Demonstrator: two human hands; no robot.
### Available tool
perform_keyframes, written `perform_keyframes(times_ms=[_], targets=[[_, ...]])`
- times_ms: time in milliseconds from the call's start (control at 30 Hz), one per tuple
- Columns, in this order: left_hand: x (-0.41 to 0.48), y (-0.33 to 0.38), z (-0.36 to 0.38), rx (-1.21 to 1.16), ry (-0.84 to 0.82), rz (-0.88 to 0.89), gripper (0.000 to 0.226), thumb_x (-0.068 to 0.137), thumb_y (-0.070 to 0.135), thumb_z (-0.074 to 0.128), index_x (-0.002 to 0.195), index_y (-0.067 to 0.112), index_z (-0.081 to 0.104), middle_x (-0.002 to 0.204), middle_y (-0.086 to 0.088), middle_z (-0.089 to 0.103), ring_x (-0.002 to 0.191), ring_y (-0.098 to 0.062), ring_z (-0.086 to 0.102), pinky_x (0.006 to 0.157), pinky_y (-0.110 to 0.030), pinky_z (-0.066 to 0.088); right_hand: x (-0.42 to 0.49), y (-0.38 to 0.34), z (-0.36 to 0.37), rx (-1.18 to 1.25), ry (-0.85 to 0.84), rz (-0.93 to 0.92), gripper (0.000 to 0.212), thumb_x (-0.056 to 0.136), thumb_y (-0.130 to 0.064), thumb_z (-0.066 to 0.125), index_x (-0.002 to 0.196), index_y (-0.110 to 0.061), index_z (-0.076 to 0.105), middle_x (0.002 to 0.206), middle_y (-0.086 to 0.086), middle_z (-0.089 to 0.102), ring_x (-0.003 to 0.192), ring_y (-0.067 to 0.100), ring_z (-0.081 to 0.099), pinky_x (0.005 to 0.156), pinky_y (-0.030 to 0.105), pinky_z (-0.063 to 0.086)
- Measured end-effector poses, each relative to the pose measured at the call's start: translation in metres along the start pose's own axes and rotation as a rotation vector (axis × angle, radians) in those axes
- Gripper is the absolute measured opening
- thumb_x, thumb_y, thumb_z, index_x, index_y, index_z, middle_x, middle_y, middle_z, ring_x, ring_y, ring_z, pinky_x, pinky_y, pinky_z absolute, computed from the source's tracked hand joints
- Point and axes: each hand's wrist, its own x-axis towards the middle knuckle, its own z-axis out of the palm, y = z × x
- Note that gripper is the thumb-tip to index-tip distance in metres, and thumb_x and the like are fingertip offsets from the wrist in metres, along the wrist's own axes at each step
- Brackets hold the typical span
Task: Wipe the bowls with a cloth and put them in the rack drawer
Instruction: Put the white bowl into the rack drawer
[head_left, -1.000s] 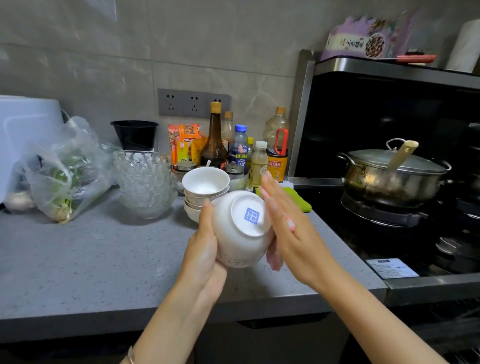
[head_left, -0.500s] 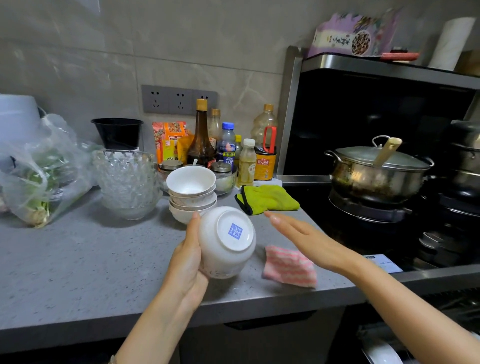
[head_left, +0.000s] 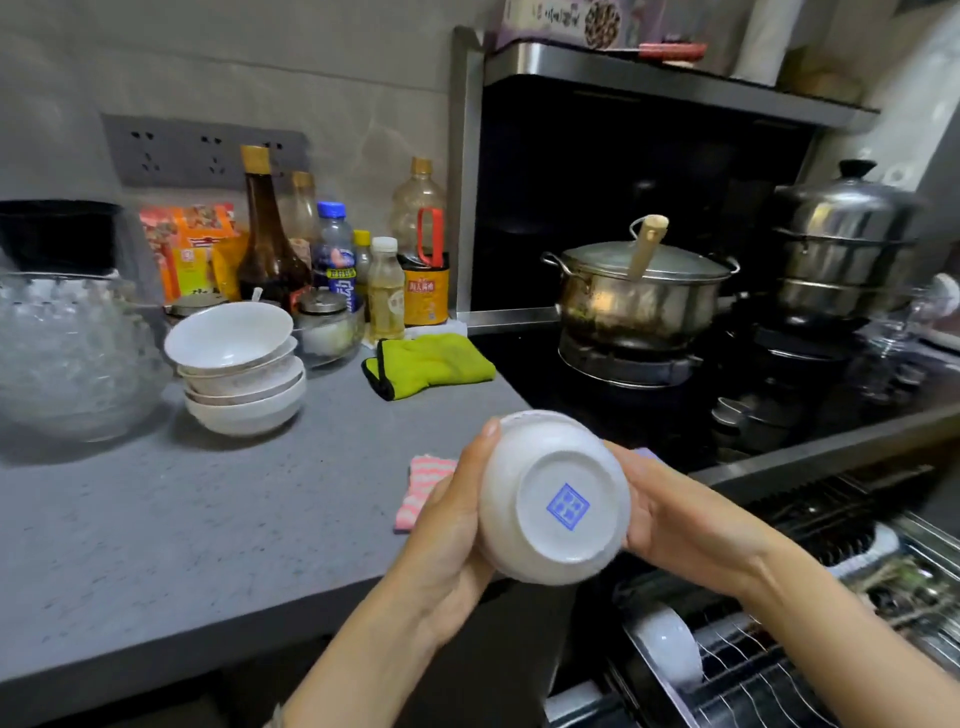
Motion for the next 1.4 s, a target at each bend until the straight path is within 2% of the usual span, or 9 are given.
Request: perform_keyframes(times_ms=[167, 367, 500, 667, 800, 900, 1067, 1167, 1400], targets=[[0.02, -0.052, 0.046, 0.128, -0.211, -0.061, 0.035, 0.085, 0.054, 0.056, 0.089, 0.028, 0.078, 0.096, -0.002, 0.074, 0.088, -0.011, 0.067, 0.086, -0.03, 0.051, -0.062, 0.025, -0.064, 0.044, 0.05, 0.012, 0.075, 0.082, -0.044, 0.069, 0.146, -0.02, 0.038, 0.143, 0.043, 0.023, 0.126, 0.062, 0.027, 0.105, 0.067, 0.022], [0.056, -0.128, 0.084, 0.36, -0.359, -0.149, 0.057, 0.081, 0.067, 0.047, 0.104, 0.021, 0.074, 0.099, -0.008, 0.074, 0.092, -0.014, 0.067, 0.086, -0.026, 0.052, -0.13, 0.039, -0.126, 0.072, 0.21, 0.09, 0.091, 0.064, -0.042, 0.087, 0.141, -0.015, 0.046, 0.125, 0.024, 0.056, 0.106, 0.034, 0.052, 0.081, 0.037, 0.054], [0.091, -0.189, 0.093, 0.528, -0.312, -0.182, 0.039, 0.093, 0.048, 0.044, 0.103, 0.019, 0.067, 0.1, -0.007, 0.071, 0.089, -0.012, 0.064, 0.074, -0.018, 0.052, -0.156, 0.051, -0.164, 0.045, 0.361, 0.165, 0.086, 0.06, -0.036, 0.089, 0.132, -0.007, 0.051, 0.087, -0.001, 0.071, 0.072, 0.006, 0.065, 0.065, 0.018, 0.052], [0.121, -0.278, 0.067, 0.877, -0.304, -0.095, 0.015, 0.097, 0.036, 0.049, 0.11, 0.037, 0.057, 0.121, 0.014, 0.059, 0.116, -0.005, 0.052, 0.1, -0.021, 0.04, -0.163, 0.078, -0.219, -0.111, 0.546, 0.343, 0.05, 0.07, -0.031, 0.079, 0.117, -0.019, 0.068, 0.112, 0.008, 0.07, 0.095, 0.018, 0.068, 0.087, 0.037, 0.051], [0.129, -0.318, 0.044, 1.367, -0.444, 0.055, 0.06, 0.096, 0.056, 0.037, 0.148, 0.029, 0.028, 0.151, 0.016, 0.028, 0.139, -0.002, 0.02, 0.115, -0.02, 0.013, -0.147, 0.107, -0.255, -0.149, 0.678, 0.452, 0.026, 0.081, -0.02, 0.07, 0.108, -0.018, 0.071, 0.105, 0.007, 0.073, 0.092, 0.02, 0.068, 0.08, 0.034, 0.049], [0.141, -0.336, 0.033, 1.603, -0.484, 0.058, 0.101, 0.07, 0.084, -0.003, 0.153, 0.028, 0.009, 0.159, 0.015, 0.009, 0.146, -0.008, 0.005, 0.117, -0.028, 0.0, -0.123, 0.134, -0.275, -0.19, 0.726, 0.539, 0.022, 0.087, -0.019, 0.065, 0.109, -0.02, 0.068, 0.109, 0.009, 0.07, 0.097, 0.027, 0.064, 0.08, 0.036, 0.047], [0.151, -0.368, 0.009, 1.67, -0.4, 0.12, 0.107, 0.07, 0.084, -0.014, 0.154, 0.022, 0.015, 0.158, 0.008, 0.022, 0.145, -0.016, 0.019, 0.117, -0.032, 0.0, -0.078, 0.175, -0.293, -0.205, 0.727, 0.626, 0.026, 0.086, -0.012, 0.066, 0.112, -0.014, 0.062, 0.104, 0.005, 0.064, 0.087, 0.019, 0.057, 0.069, 0.029, 0.043], [0.15, -0.378, -0.002, 1.707, -0.432, 0.188, 0.09, 0.087, 0.073, 0.002, 0.148, 0.015, 0.034, 0.147, 0.003, 0.044, 0.132, -0.025, 0.044, 0.112, -0.038, 0.012, -0.056, 0.195, -0.303, -0.2, 0.711, 0.665, 0.02, 0.083, -0.009, 0.067, 0.099, -0.019, 0.06, 0.102, 0.005, 0.062, 0.087, 0.022, 0.056, 0.068, 0.028, 0.042], [0.144, -0.387, -0.011, 1.704, -0.403, 0.243, 0.079, 0.09, 0.067, 0.029, 0.145, 0.012, 0.04, 0.146, -0.001, 0.046, 0.125, -0.021, 0.05, 0.108, -0.04, 0.022, -0.027, 0.231, -0.308, -0.14, 0.698, 0.7, 0.035, 0.082, -0.004, 0.066, 0.115, -0.004, 0.055, 0.111, 0.016, 0.061, 0.102, 0.033, 0.059, 0.094, 0.044, 0.047]])
